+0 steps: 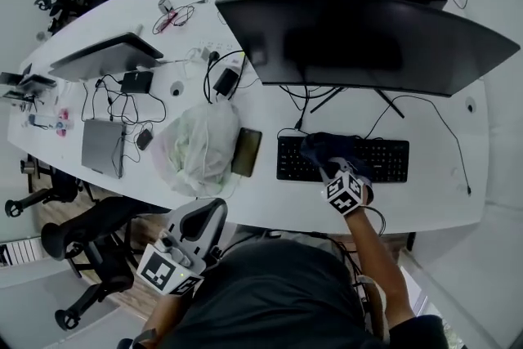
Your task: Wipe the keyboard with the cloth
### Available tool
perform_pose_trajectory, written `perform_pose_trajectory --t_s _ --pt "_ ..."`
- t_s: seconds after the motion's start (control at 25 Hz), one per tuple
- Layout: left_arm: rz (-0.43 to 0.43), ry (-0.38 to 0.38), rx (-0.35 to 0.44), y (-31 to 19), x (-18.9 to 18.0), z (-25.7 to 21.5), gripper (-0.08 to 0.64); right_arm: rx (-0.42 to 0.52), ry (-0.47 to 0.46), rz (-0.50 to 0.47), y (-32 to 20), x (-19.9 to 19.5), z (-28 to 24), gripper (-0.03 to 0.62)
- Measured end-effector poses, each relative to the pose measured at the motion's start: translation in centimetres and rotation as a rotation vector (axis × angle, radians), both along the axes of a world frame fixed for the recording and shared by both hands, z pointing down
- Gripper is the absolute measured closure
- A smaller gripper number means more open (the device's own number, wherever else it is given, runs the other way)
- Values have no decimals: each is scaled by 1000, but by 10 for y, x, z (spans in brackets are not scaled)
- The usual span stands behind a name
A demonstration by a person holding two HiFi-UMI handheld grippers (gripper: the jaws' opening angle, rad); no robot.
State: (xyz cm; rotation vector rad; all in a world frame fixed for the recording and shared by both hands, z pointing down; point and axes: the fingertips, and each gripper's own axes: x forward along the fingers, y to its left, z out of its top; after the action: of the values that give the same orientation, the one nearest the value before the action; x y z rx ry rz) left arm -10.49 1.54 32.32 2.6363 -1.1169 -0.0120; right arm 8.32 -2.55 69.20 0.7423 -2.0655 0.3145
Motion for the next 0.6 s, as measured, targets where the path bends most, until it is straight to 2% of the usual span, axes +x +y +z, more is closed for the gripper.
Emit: perform_pose_trajectory --t_s 0.08,0.16,0.24,0.28,0.36,0.48,0.56,0.6 --pt "-19 -17 -19 3 -12 13 552 2 51 132 6 74 -2 566" --pt "-25 -23 -25 5 -18 20 552 -6 143 268 11 141 -7 566" --pt "-21 -14 -17 5 -18 21 552 3 217 362 9 175 -16 566" --pt "-17 -10 -15 4 -17 21 552 20 213 374 4 171 -23 566" --pt "-4 -7 -20 4 -13 22 552 51 136 301 -7 122 -29 566" --pt "22 -15 -24 4 -4 21 552 24 -3 35 -4 -1 -9 566" --pt "38 -25 -20 4 1 20 552 -23 -46 -122 5 -75 -6 566" --pt "42 -30 -19 5 1 19 552 -42 -45 -166 7 -98 -6 566"
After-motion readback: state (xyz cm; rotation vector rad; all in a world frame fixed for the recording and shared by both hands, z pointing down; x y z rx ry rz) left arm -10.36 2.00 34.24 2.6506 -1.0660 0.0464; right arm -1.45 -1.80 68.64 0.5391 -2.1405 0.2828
